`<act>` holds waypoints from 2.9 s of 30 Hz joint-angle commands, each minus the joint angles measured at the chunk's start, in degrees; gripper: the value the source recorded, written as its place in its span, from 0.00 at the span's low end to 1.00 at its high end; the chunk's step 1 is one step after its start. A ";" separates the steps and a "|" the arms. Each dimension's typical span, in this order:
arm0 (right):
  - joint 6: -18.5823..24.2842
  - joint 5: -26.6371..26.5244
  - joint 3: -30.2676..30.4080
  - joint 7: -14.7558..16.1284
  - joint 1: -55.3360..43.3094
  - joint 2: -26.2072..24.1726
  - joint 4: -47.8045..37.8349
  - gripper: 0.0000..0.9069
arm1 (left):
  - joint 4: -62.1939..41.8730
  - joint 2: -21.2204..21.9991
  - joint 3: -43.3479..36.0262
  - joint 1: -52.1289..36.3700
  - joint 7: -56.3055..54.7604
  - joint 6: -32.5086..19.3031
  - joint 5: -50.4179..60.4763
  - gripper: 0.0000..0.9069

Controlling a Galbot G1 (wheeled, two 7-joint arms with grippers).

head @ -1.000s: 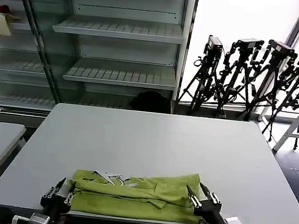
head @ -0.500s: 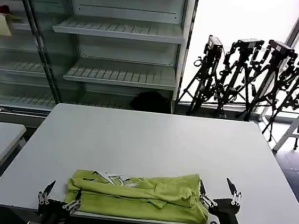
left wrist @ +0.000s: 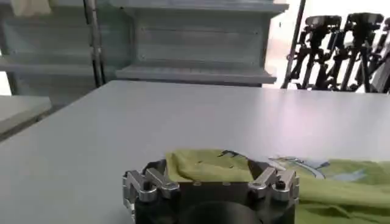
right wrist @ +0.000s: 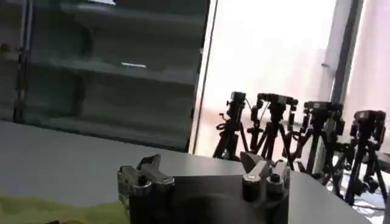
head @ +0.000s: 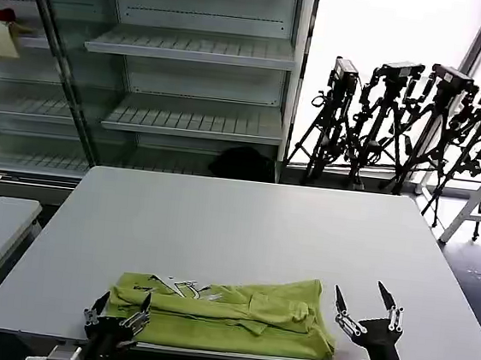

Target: Fold and organize the clothes.

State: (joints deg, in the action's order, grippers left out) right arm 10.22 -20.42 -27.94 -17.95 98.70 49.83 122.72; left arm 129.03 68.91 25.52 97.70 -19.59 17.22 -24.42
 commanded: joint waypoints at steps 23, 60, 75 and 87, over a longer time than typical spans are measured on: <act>6.91 -2.44 -3.23 3.65 0.57 -0.49 -3.53 1.00 | -9.99 3.36 0.02 -3.45 1.46 -3.16 -4.24 0.02; 5.30 -0.88 -1.48 2.80 -1.67 0.26 -2.49 1.00 | -4.56 -11.19 32.98 -5.95 0.16 2.46 -15.79 0.00; 5.22 -0.73 -1.28 2.85 -1.98 0.84 -2.53 1.00 | 5.46 -3.52 11.78 1.27 5.70 -9.25 5.28 0.00; 5.17 -0.14 -0.17 2.84 -2.21 1.53 -2.62 1.00 | 0.10 -0.62 -9.03 -4.87 5.19 -9.61 17.19 0.00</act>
State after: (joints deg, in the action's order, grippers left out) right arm 15.42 -20.75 -28.53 -15.09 96.64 51.16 120.14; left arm 131.36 66.12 33.70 96.41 -15.36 9.96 -18.76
